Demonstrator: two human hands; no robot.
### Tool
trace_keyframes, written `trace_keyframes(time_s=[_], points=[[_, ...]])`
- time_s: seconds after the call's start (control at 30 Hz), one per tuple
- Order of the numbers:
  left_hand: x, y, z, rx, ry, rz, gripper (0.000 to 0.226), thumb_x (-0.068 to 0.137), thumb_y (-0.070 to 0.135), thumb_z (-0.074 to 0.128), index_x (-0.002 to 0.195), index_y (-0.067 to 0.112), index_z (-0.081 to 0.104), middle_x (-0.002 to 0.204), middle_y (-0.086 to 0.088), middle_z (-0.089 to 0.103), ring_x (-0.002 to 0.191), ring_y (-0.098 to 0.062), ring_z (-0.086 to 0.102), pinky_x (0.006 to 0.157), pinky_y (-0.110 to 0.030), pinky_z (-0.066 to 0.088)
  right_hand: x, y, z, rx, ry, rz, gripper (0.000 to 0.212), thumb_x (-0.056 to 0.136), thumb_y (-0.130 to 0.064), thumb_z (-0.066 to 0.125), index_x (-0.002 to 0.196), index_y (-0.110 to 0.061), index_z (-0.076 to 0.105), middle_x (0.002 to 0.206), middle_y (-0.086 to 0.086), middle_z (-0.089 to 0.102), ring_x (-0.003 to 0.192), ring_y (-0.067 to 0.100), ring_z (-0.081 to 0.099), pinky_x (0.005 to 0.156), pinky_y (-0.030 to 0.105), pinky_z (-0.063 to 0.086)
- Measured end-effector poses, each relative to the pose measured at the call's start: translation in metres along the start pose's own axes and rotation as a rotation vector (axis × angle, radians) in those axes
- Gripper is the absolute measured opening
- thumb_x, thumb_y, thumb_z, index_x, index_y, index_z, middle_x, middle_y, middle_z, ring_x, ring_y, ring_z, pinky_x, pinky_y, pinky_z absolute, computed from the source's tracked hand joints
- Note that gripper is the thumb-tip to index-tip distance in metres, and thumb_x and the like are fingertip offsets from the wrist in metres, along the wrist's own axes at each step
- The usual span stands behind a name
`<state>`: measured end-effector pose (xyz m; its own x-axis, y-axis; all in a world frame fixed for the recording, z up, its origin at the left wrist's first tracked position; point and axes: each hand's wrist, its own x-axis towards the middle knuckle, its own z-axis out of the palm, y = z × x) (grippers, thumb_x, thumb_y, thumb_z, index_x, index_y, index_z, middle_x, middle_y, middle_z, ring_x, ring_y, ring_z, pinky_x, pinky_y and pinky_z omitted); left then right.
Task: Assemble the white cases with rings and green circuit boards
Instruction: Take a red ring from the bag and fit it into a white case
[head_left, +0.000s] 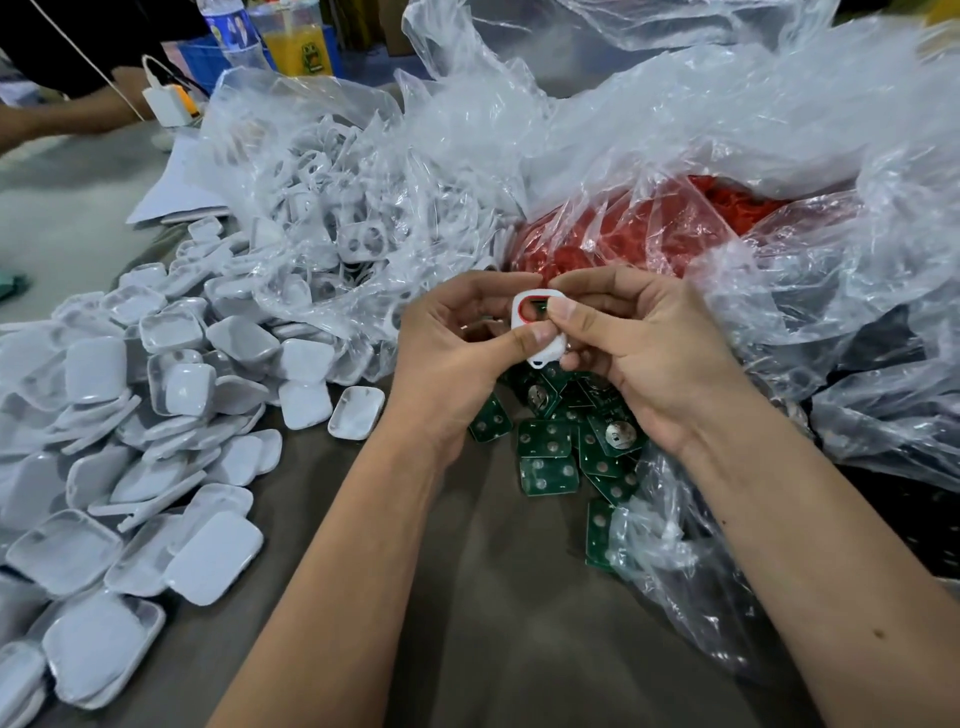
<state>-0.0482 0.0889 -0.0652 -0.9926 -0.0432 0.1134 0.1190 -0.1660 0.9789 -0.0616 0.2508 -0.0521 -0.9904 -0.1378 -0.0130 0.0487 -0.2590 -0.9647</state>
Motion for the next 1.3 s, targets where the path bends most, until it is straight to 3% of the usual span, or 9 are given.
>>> trace_keyframes(time_s=[0.2, 0.37, 0.53, 0.73, 0.87, 0.97, 1.07, 1.17, 1.3], points=[[0.001, -0.002, -0.001, -0.021, 0.013, -0.152, 0.022, 0.080, 0.006, 0.084, 0.101, 0.011, 0.076, 0.096, -0.018, 0.076, 0.081, -0.027, 0.075, 0.063, -0.031, 0.059, 0.000, 0.003, 0.001, -0.068, 0.054, -0.039, 0.027, 0.072, -0.017, 0.083, 0.098, -0.010, 0.077, 0.091, 0.012, 0.080, 0.072, 0.016, 0.073, 0.056, 0.022, 0.055], [0.001, 0.000, -0.002, 0.035, 0.027, -0.098, 0.020, 0.081, 0.003, 0.083, 0.096, 0.008, 0.072, 0.093, -0.024, 0.073, 0.079, -0.042, 0.073, 0.055, -0.039, 0.056, 0.003, 0.005, 0.001, -0.133, 0.070, -0.050, 0.016, 0.083, -0.005, 0.082, 0.095, -0.015, 0.078, 0.089, 0.010, 0.080, 0.073, 0.016, 0.072, 0.062, 0.023, 0.057], [0.001, -0.002, 0.001, 0.083, 0.033, -0.030, 0.022, 0.078, -0.004, 0.083, 0.087, 0.008, 0.068, 0.079, -0.023, 0.067, 0.078, -0.046, 0.072, 0.061, -0.041, 0.055, 0.002, 0.005, -0.001, -0.288, 0.088, -0.091, 0.014, 0.084, -0.006, 0.083, 0.095, -0.013, 0.080, 0.086, 0.006, 0.080, 0.073, 0.014, 0.074, 0.066, 0.023, 0.058], [-0.001, 0.000, 0.003, 0.077, 0.007, -0.047, 0.024, 0.080, -0.003, 0.081, 0.079, 0.016, 0.066, 0.072, -0.008, 0.068, 0.064, -0.031, 0.069, 0.049, -0.055, 0.054, 0.002, 0.004, -0.002, -0.344, 0.097, -0.135, 0.013, 0.084, -0.005, 0.083, 0.093, -0.014, 0.080, 0.086, 0.002, 0.080, 0.081, 0.016, 0.078, 0.071, 0.022, 0.060], [0.000, -0.001, 0.005, 0.095, 0.020, -0.049, 0.024, 0.077, 0.003, 0.082, 0.077, 0.020, 0.065, 0.083, -0.018, 0.069, 0.063, -0.036, 0.069, 0.048, -0.060, 0.052, 0.003, 0.005, -0.004, -0.301, 0.074, -0.121, 0.011, 0.086, -0.006, 0.082, 0.094, -0.012, 0.080, 0.087, 0.006, 0.080, 0.080, 0.017, 0.077, 0.069, 0.020, 0.058], [0.000, -0.002, 0.005, 0.111, 0.027, -0.043, 0.023, 0.080, 0.001, 0.082, 0.083, 0.016, 0.065, 0.093, -0.023, 0.070, 0.064, -0.033, 0.069, 0.052, -0.062, 0.053, 0.005, 0.004, -0.003, -0.286, 0.075, -0.119, 0.007, 0.087, -0.012, 0.083, 0.090, -0.017, 0.080, 0.088, 0.007, 0.080, 0.081, 0.019, 0.077, 0.071, 0.023, 0.059], [0.000, -0.004, 0.008, 0.183, 0.070, 0.042, 0.023, 0.080, -0.002, 0.083, 0.085, 0.012, 0.066, 0.090, -0.022, 0.072, 0.066, -0.028, 0.066, 0.061, -0.056, 0.058, 0.006, 0.007, 0.000, -0.429, 0.158, -0.173, 0.008, 0.087, -0.015, 0.084, 0.086, -0.021, 0.078, 0.084, 0.002, 0.079, 0.079, 0.018, 0.077, 0.072, 0.031, 0.063], [0.000, -0.007, 0.013, 0.313, 0.083, 0.125, 0.024, 0.078, 0.004, 0.086, 0.092, 0.015, 0.070, 0.089, -0.009, 0.076, 0.072, -0.021, 0.070, 0.070, -0.054, 0.061, 0.006, 0.005, 0.004, -0.553, 0.241, -0.220, 0.009, 0.086, -0.018, 0.085, 0.084, -0.021, 0.076, 0.077, -0.003, 0.077, 0.072, 0.012, 0.075, 0.069, 0.033, 0.064], [-0.003, -0.010, 0.025, 0.577, 0.029, 0.254, 0.049, 0.072, 0.024, 0.089, 0.118, 0.021, 0.071, 0.106, 0.004, 0.073, 0.092, -0.012, 0.072, 0.082, -0.040, 0.062, 0.004, -0.014, 0.002, -0.704, 0.307, -0.284, 0.012, 0.081, -0.018, 0.085, 0.077, -0.018, 0.074, 0.068, -0.005, 0.073, 0.062, 0.007, 0.070, 0.058, 0.026, 0.057]])
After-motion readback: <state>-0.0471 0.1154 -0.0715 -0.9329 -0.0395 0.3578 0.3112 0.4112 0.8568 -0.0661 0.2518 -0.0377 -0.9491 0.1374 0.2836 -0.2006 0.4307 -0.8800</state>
